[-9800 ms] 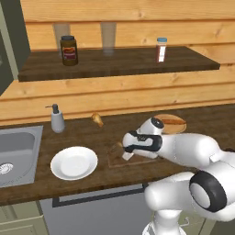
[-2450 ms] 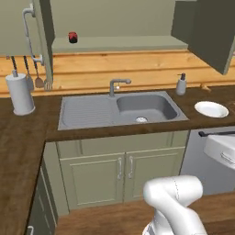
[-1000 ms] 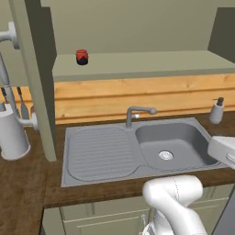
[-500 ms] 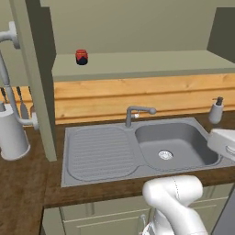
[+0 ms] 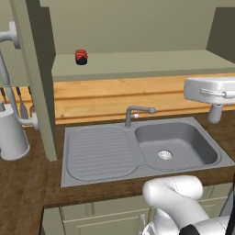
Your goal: From the different types of pastries on the counter, select a croissant and place it on the cutting board. Then retrieve a jar of jam from the cabinet and place it alongside the croissant on the cutting board.
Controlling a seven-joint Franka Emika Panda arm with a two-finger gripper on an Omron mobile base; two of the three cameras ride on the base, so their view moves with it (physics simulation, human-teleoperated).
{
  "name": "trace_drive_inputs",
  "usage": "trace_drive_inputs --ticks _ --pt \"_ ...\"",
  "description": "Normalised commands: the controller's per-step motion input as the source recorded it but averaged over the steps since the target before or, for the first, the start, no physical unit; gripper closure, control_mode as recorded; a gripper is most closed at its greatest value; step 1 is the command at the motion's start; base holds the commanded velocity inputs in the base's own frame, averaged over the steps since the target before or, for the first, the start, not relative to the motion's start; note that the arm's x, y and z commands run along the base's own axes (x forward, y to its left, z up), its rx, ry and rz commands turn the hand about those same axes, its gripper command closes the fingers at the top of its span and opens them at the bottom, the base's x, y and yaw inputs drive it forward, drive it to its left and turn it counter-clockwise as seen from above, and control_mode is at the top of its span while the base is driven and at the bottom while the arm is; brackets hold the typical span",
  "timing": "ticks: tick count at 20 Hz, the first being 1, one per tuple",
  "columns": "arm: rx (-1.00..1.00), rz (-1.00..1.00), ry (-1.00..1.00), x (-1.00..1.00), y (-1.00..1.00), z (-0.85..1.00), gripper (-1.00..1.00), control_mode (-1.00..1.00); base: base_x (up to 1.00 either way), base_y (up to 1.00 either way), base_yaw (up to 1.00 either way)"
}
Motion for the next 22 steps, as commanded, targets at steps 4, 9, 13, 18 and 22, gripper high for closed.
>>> trace_drive_inputs --ticks 4,9,13,18,22 --pt "0.01 0.09 0.01 0.21 0.0 0.0 -1.0 -1.0 0.0 0.0 0.0" --pt "0.05 0.25 0.06 0.46 0.06 0.0 -1.0 -1.0 0.0 0.0 0.0" --pt "0.07 0.02 0.0 0.0 0.0 -0.04 -1.0 -1.0 0.0 0.0 0.0" --pt "0.1 0.07 0.0 0.01 0.05 -0.22 -1.0 -1.0 0.0 0.0 0.0" --pt "0.0 0.01 0.0 0.02 0.0 -0.02 -1.0 -1.0 0.0 0.0 0.0"
